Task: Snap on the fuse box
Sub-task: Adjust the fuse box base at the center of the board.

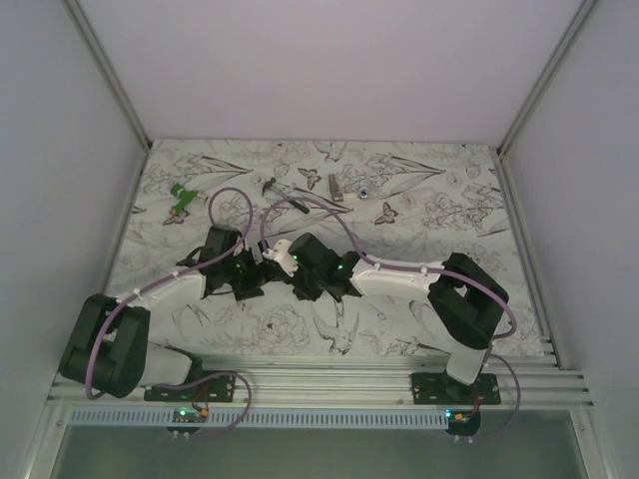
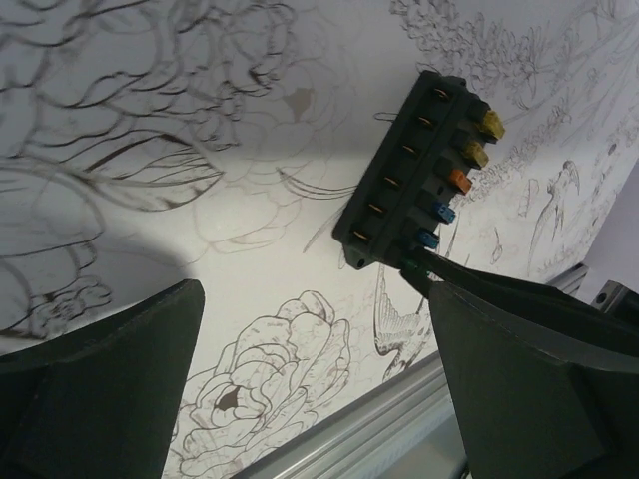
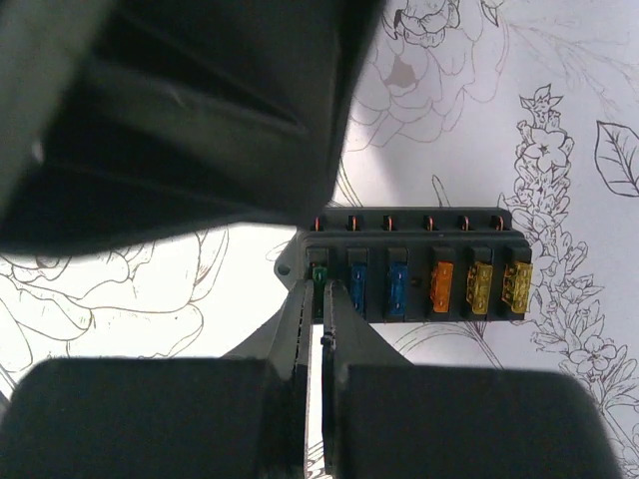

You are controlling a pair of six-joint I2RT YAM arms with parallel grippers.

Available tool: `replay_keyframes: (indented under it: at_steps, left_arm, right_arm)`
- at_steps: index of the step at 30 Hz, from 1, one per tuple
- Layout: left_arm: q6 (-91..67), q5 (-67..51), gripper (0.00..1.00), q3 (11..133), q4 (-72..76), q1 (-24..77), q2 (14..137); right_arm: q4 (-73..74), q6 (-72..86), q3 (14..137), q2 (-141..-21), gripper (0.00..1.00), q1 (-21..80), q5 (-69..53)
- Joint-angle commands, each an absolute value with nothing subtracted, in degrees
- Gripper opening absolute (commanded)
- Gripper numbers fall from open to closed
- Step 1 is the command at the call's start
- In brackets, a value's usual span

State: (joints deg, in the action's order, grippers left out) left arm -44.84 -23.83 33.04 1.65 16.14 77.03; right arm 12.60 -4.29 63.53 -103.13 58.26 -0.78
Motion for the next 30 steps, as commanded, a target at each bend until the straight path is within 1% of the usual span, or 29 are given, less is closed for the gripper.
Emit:
replay_keyframes:
  at_steps: [1, 3, 6, 11, 17, 24, 30]
  left_arm:
    - [-47.6, -19.6, 0.99, 30.0, -0.4, 13.4, 73.5]
    - [-48.2, -18.1, 0.99, 28.9, -1.9, 11.1, 73.4]
    - [-48.7, -18.4, 0.98, 27.4, -2.5, 7.6, 69.7]
    - [-47.6, -16.5, 0.98, 26.3, -5.0, 4.8, 64.9]
    - [-46.2, -15.0, 0.98, 26.0, -6.9, 3.7, 60.8]
    - [-45.1, -14.6, 0.99, 25.9, -7.0, 3.6, 60.3]
    - [-44.6, -14.2, 0.99, 25.4, -7.3, 3.6, 58.0]
  right_arm:
    - [28.6, -5.3, 60.5, -108.7, 0.00, 58.5, -1.2]
    - [30.7, -5.3, 61.2, -109.3, 0.00, 58.5, -1.0]
    - [34.0, -5.2, 62.5, -110.5, 0.00, 58.5, 0.0]
    - [39.8, -5.8, 65.8, -113.7, 0.00, 58.5, -0.3]
    - [45.8, -5.8, 69.9, -118.9, 0.00, 58.5, 0.1]
    - [49.1, -3.7, 71.5, -124.6, 0.00, 58.5, 1.7]
    - [49.6, -1.2, 71.7, -125.5, 0.00, 58.5, 2.8]
